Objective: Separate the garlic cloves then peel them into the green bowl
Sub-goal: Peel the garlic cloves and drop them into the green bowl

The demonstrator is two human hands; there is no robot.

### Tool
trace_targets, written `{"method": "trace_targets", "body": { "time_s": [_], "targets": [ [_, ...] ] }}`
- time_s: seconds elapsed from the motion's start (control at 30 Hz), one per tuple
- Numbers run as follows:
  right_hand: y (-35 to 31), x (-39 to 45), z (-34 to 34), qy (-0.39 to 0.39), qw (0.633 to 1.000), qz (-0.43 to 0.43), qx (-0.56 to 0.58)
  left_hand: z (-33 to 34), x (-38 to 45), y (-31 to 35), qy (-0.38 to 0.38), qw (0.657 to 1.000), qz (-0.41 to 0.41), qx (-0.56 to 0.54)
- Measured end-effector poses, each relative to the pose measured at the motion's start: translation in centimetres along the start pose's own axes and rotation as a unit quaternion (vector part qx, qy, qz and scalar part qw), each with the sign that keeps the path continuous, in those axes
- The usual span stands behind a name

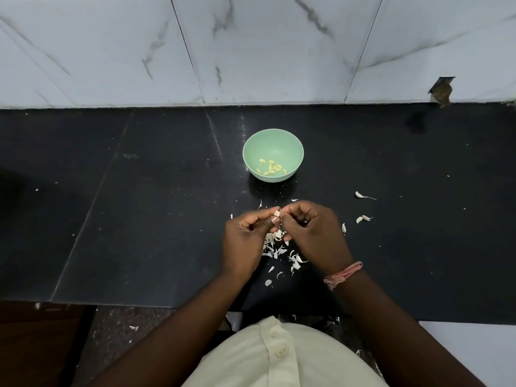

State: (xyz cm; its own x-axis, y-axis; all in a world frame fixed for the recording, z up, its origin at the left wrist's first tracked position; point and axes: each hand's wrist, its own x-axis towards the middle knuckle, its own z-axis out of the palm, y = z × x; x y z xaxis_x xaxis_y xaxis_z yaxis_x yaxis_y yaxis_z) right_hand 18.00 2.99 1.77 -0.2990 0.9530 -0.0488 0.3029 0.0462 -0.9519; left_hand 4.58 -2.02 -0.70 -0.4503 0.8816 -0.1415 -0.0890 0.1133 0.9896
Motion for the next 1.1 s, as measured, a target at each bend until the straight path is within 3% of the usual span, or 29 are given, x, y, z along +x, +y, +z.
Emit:
{"method": "trace_targets", "body": {
  "time_s": [0.23,1.1],
  "targets": [
    [0.0,-0.2,0.5,0.040,0.998,0.044,0.019,0.3,0.1,-0.8,-0.011,0.982,0.129,0.138],
    [-0.1,-0.9,1.4,0.066,0.996,0.049,-0.043,-0.6,0.1,-1.3,-0.063,0.956,0.176,0.227]
  ]
}}
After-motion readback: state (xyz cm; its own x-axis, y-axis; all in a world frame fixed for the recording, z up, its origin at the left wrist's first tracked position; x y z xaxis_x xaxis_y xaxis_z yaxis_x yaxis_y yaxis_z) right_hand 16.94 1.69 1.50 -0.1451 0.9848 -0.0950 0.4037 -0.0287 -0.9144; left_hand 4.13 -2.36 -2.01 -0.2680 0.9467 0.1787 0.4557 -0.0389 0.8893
